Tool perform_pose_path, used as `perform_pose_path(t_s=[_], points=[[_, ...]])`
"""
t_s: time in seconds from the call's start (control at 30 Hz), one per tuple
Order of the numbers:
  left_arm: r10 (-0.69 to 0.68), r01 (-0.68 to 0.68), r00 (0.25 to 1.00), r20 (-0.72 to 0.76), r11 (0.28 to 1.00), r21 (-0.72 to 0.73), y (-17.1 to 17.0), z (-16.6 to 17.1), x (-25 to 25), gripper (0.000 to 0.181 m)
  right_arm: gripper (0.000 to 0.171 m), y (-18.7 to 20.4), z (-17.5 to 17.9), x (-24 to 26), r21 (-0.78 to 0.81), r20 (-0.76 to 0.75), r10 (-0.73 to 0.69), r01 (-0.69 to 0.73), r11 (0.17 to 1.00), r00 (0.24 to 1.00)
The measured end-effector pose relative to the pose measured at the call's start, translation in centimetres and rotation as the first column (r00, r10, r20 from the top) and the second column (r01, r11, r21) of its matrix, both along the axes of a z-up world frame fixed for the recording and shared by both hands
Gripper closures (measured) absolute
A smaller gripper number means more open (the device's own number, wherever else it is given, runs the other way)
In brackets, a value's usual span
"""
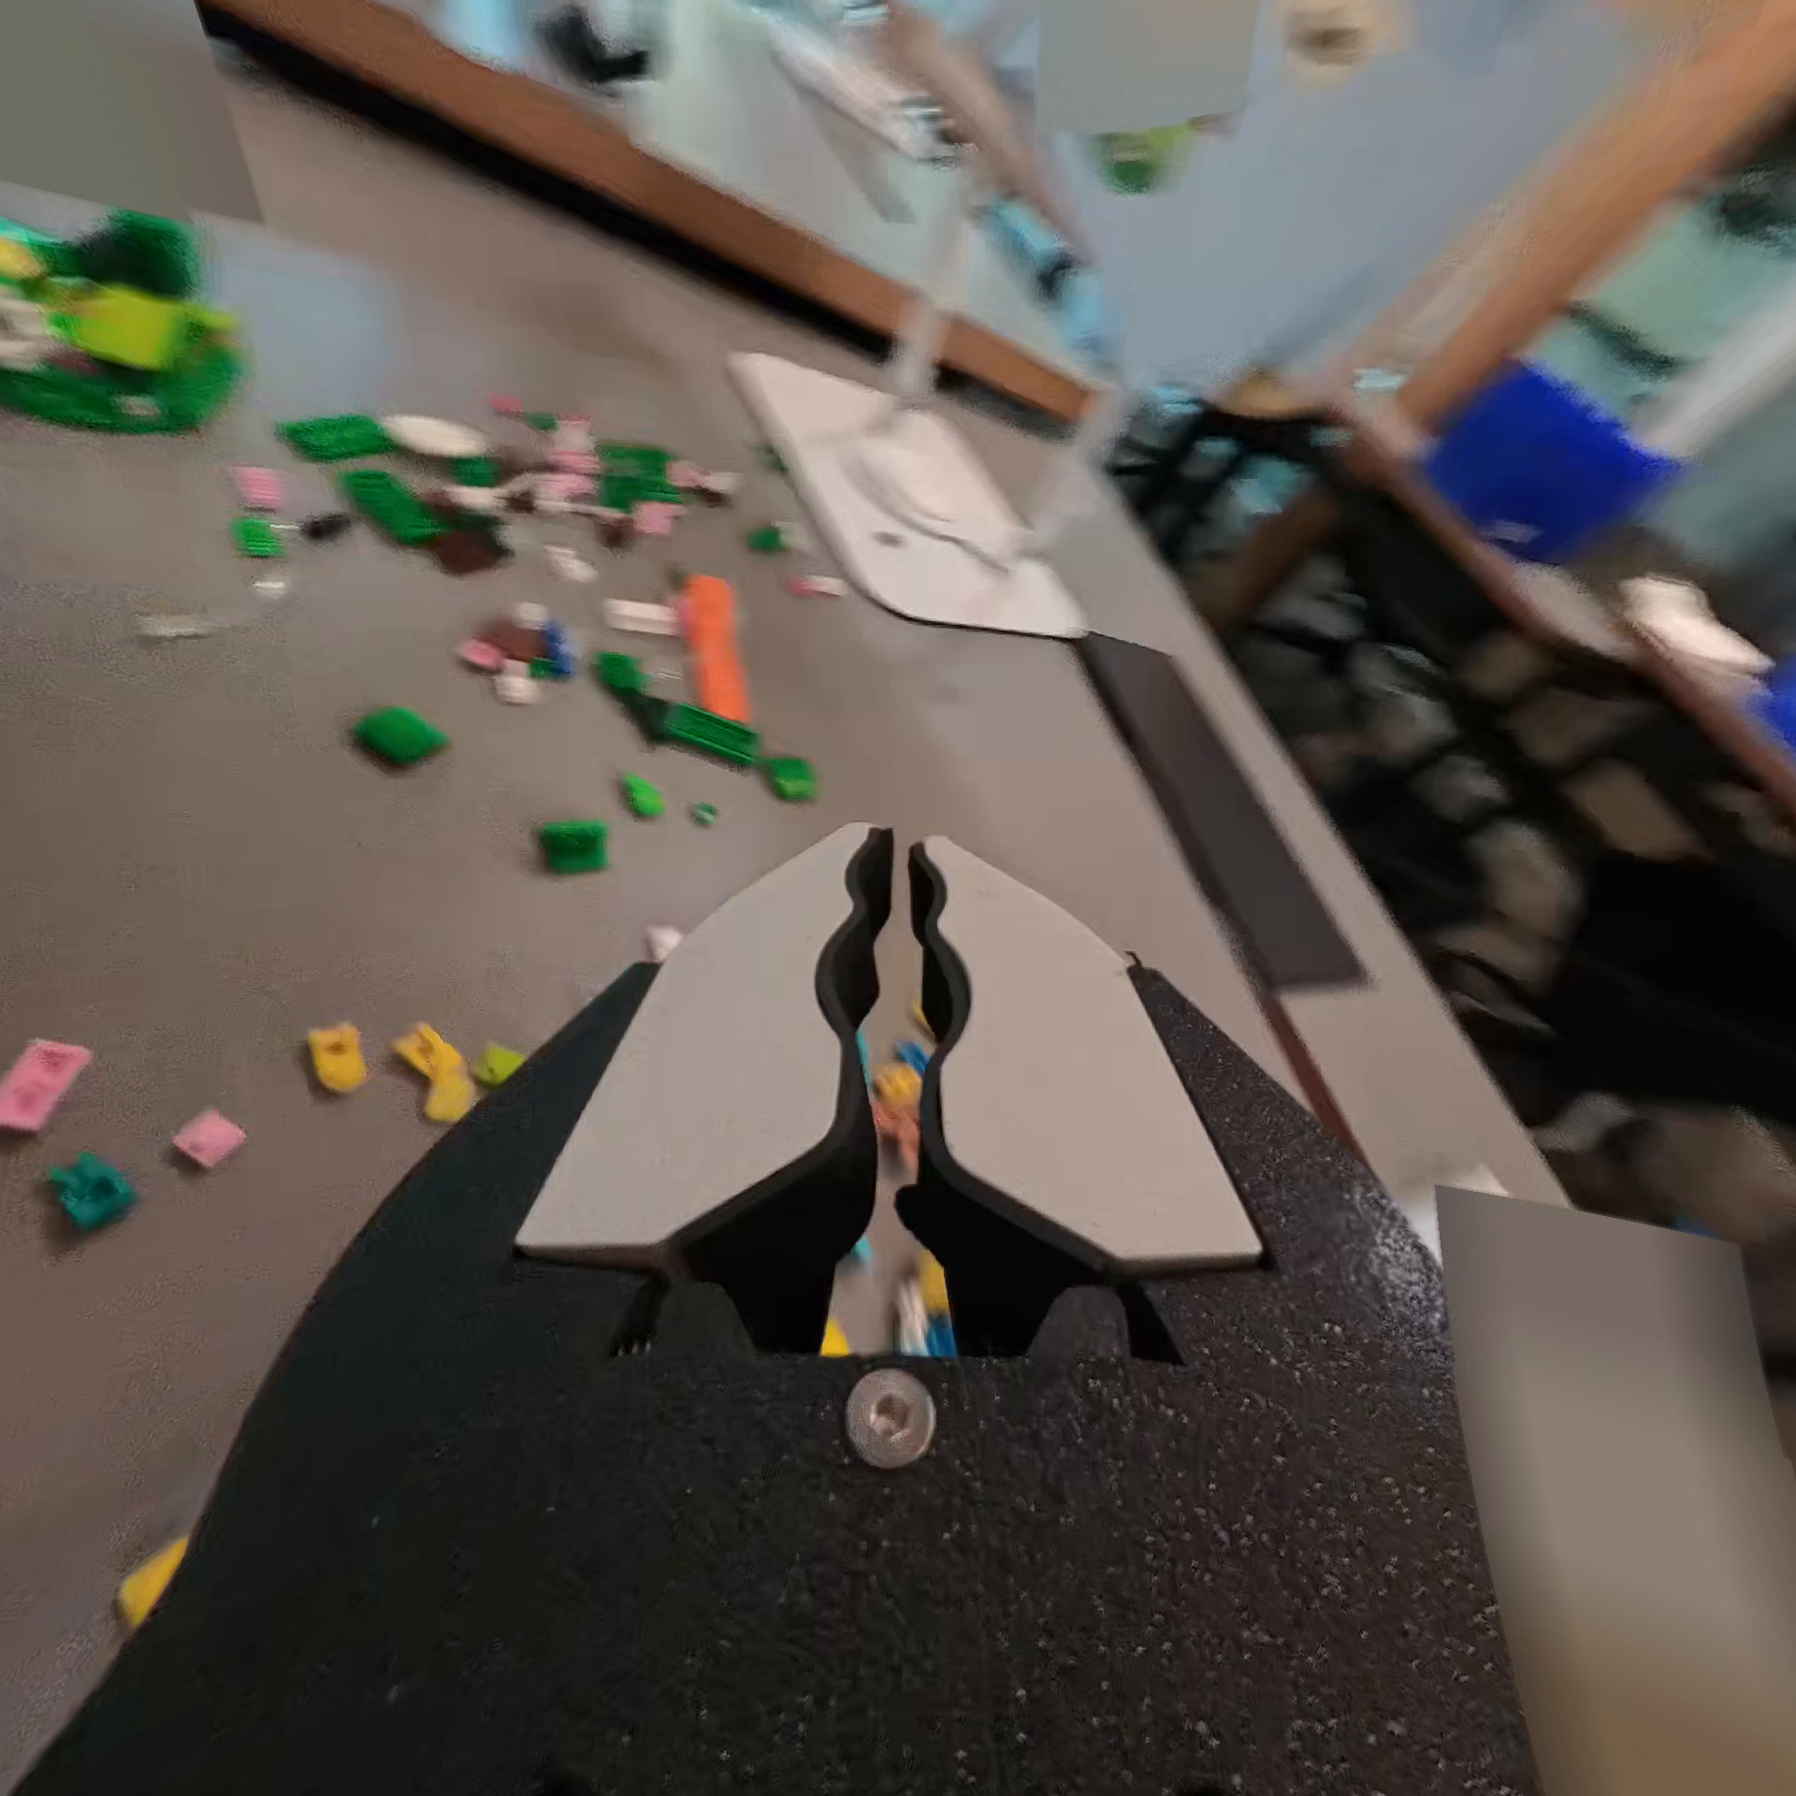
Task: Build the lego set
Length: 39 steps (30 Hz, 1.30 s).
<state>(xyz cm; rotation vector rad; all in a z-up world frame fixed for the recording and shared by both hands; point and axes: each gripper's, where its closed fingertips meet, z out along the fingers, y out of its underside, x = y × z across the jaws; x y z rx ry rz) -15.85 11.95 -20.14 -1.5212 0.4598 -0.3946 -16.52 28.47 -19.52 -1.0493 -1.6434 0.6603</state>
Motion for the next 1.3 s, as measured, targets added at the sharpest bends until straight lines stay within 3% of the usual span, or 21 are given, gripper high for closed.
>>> perform_pose_path(t_s=[0.13,0.23,0.5,0.77,1.03,1.3], points=[[-0.008,0.009,1.0,0.026,1.0,-0.025,0.1,-0.2,-0.3,0.175,0.165,-3.8,-1.7,-7.5,0.003,0.171,0.265,-0.269,0.963,0.949],[-0.021,0.022,0.999,0.034,0.999,-0.035,0.1,-0.3,-0.3,0.175,0.167,-5.9,-2.3,-11.9,-0.055,0.236,0.371,-0.369,0.928,0.898],[-0.023,0.024,0.999,0.038,0.999,-0.04,0.2,-0.3,-0.5,0.175,0.171,-11.7,-4.5,-20.6,-0.424,0.393,0.346,-0.166,0.89,0.852],[-0.033,0.035,0.998,0.046,0.999,-0.04,0.1,-0.3,-0.4,0.174,0.171,-14.0,-8.2,-22.9,-0.553,0.623,0.379,0.044,0.832,0.684],[-0.037,0.039,0.998,0.055,0.998,-0.044,0.1,-0.2,-0.4,0.174,0.171,-13.6,-10.3,-22.3,-0.478,0.789,0.344,0.156,0.865,0.508],[-0.043,0.046,0.997,0.062,0.998,-0.046,0.1,-0.2,-0.4,0.174,0.166,-13.4,-10.4,-21.9,-0.318,0.895,0.25,0.136,0.938,0.369]])
